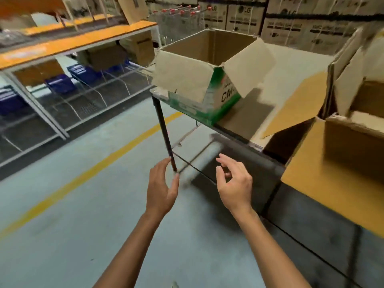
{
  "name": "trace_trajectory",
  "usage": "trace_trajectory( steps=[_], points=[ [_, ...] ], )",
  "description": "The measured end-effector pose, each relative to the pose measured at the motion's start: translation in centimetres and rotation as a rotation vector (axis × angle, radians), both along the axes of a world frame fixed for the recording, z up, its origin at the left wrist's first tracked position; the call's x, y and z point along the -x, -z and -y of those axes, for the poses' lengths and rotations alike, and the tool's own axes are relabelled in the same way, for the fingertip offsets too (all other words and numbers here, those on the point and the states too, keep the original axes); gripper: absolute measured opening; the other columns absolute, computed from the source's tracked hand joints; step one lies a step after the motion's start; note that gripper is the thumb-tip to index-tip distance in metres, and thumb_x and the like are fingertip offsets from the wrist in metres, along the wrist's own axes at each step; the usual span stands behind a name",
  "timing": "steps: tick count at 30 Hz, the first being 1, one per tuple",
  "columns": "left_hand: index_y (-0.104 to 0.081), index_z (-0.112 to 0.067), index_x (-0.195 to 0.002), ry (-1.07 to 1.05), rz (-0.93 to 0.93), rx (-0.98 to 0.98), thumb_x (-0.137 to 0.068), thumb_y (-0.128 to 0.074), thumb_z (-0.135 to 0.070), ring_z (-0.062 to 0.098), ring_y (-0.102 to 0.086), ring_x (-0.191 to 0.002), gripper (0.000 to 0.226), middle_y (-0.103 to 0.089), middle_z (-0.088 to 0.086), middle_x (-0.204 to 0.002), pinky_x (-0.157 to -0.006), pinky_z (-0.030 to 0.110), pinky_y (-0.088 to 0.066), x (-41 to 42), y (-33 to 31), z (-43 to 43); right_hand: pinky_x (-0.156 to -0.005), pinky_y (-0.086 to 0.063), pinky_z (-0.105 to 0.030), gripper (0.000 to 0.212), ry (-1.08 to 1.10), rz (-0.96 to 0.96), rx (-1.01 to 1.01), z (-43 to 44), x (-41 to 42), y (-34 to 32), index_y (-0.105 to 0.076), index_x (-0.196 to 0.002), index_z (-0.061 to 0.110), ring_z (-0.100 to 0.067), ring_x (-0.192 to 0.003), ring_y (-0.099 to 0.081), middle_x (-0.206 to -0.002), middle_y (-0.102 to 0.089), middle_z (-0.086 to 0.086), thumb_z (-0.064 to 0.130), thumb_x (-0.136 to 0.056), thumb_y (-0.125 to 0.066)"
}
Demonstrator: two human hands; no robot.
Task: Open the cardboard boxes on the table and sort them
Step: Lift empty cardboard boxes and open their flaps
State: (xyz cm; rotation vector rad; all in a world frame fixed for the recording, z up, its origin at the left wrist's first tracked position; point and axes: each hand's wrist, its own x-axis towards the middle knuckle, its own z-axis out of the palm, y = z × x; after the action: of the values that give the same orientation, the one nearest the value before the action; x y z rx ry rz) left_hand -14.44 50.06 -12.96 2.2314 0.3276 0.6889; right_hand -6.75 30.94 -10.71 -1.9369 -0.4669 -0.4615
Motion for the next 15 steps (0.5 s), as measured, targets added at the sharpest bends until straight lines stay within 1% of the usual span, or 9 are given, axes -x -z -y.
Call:
trace_trajectory(
  steps=[1,3,6,9,12,13,15],
  points=[
    [-0.047,-0.012,-0.142,-0.023,-0.025,0.024,-0.092,-0.052,-0.040,0.023,-0.050,-0.127,0.058,-0.054,0.005,-0.137,-0.101,0.052,-0.046,0.3,0.7,-2.1,-0.076,-0.059,-0.041,0.027,0.002,-0.019,0.046,-2.0,-0.4,1.8,-0.073,-0.112,0.014,-0.016,-0.099,-0.064,-0.118,-0.071,0.001,0.018,-0.090,-0.058],
    [-0.041,-0.013,-0.146,-0.048,-0.056,0.057,-0.090,-0.053,-0.041,0.022,-0.048,-0.129,0.063,-0.051,0.004,-0.140,-0.103,0.050,-0.045,0.7,1.8,-6.0,-0.078,-0.059,-0.044,0.029,-0.020,-0.050,0.135,-5.6,-1.0,4.9,-0.072,-0.116,0.015,-0.015,-0.105,-0.060,-0.123,-0.069,0.000,0.018,-0.090,-0.058],
    [-0.040,-0.014,-0.147,-0.053,-0.105,0.024,-0.091,-0.056,-0.035,0.022,-0.047,-0.128,0.062,-0.049,0.004,-0.141,-0.104,0.047,-0.044,0.4,2.6,-10.9,-0.080,-0.059,-0.046,0.031,-0.043,-0.105,0.231,-10.4,-1.6,7.2,-0.069,-0.120,0.017,-0.019,-0.113,-0.057,-0.130,-0.066,-0.003,0.014,-0.090,-0.061],
    [-0.040,-0.014,-0.147,-0.059,-0.128,0.005,-0.091,-0.055,-0.032,0.019,-0.044,-0.130,0.061,-0.048,0.001,-0.144,-0.107,0.037,-0.040,-0.5,2.5,-14.6,-0.082,-0.058,-0.048,0.033,-0.048,-0.116,0.258,-14.1,-2.0,7.2,-0.069,-0.120,0.014,-0.022,-0.115,-0.056,-0.130,-0.065,-0.005,0.016,-0.089,-0.058],
    [-0.042,-0.014,-0.146,-0.030,-0.113,-0.036,-0.091,-0.054,-0.031,0.017,-0.041,-0.132,0.059,-0.048,0.001,-0.145,-0.107,0.024,-0.031,-3.1,1.9,-17.6,-0.082,-0.058,-0.049,0.035,-0.037,-0.111,0.245,-17.0,-3.8,6.1,-0.069,-0.120,0.015,-0.021,-0.115,-0.055,-0.131,-0.065,-0.004,0.019,-0.087,-0.055],
    [-0.043,-0.013,-0.145,-0.018,-0.101,-0.051,-0.091,-0.054,-0.030,0.018,-0.041,-0.132,0.058,-0.048,0.002,-0.145,-0.107,0.023,-0.030,-4.3,1.5,-18.4,-0.083,-0.058,-0.050,0.035,-0.029,-0.109,0.229,-17.8,-4.6,5.6,-0.069,-0.119,0.015,-0.019,-0.115,-0.055,-0.131,-0.064,-0.005,0.019,-0.088,-0.054],
    [-0.045,-0.011,-0.143,0.001,-0.058,-0.065,-0.091,-0.055,-0.028,0.020,-0.043,-0.130,0.056,-0.050,0.004,-0.143,-0.107,0.029,-0.035,-7.0,0.5,-19.9,-0.084,-0.057,-0.052,0.034,-0.013,-0.070,0.188,-19.2,-6.4,4.3,-0.070,-0.118,0.014,-0.016,-0.115,-0.053,-0.130,-0.065,-0.007,0.018,-0.089,-0.053]
  ],
)
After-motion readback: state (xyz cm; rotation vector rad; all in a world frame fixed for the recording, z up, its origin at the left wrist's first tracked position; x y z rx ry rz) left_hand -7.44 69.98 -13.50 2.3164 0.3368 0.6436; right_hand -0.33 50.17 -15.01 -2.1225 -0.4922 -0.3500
